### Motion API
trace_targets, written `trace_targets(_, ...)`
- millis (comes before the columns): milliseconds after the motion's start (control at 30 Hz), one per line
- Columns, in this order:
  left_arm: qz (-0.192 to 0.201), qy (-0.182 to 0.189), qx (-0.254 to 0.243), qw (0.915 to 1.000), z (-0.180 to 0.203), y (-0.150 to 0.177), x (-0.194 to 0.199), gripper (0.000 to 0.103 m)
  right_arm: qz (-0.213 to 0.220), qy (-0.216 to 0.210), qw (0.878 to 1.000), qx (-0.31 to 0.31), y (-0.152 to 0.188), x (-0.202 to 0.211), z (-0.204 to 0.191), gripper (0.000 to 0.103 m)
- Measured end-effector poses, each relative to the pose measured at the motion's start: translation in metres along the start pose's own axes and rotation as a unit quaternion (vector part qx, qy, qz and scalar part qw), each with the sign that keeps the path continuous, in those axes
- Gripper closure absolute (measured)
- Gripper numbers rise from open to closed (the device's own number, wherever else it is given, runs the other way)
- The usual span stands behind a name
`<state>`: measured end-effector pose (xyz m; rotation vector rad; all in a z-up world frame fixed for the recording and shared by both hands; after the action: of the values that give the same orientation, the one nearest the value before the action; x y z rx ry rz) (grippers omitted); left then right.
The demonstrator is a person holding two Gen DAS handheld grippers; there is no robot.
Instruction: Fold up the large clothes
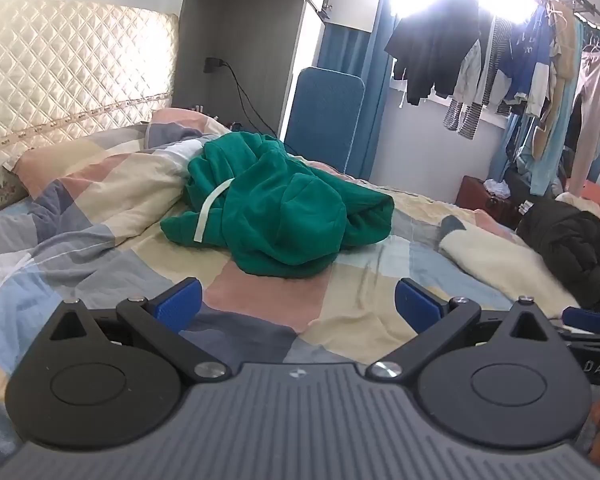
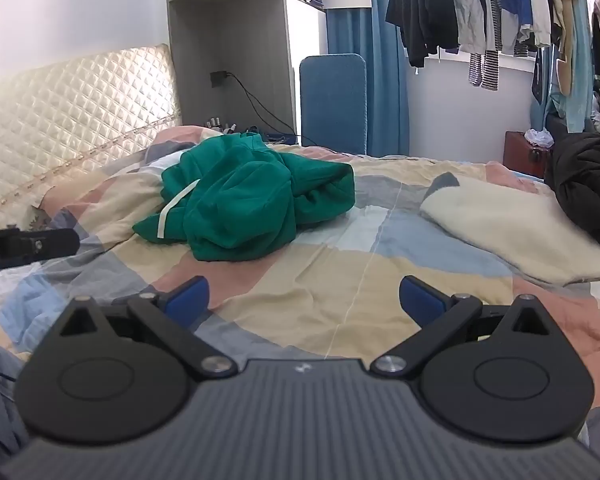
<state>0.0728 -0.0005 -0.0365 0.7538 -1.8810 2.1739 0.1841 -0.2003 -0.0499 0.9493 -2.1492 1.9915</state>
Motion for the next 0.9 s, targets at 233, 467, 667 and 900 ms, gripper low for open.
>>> trace_targets(233,0.001,0.003,-0.004,1.0,0.0044,-0.0021,0.0036,0.0,-0.005,0.003,1.0,-0.007,0.0017,-0.001,0.0026,0.0)
trace_targets(467,-0.002,-0.001,0.001,1.0,0.0008,-0.0005,0.0028,0.0,-0.004,0.0,1.0,-0.012,0.0018,0.0001,0.0043,0.0)
trace_targets(667,-0.003,0.0,0.002,1.0,0.0002,-0.0005,0.0024,0.0,-0.005,0.004,1.0,-0.014,0.0032,0.0011,0.0067,0.0)
trace_targets(900,-0.002,0.002,0.002,1.0,0.0011,0.0,0.0021,0.0,-0.003,0.007,1.0,-0.015,0.0031,0.0014,0.0063,0.0)
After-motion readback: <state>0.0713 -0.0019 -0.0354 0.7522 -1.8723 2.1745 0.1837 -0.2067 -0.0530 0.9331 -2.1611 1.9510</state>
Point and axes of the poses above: each gripper's, at about its wrist camera, not at the fingertips, and x roughly against the way its jaws point, z to its right, y to its underside, the point moved 8 cm from there along -x, roughly the way its jaws point, and after that the axes turned 11 degrees about -y, right-handed, at the moved point
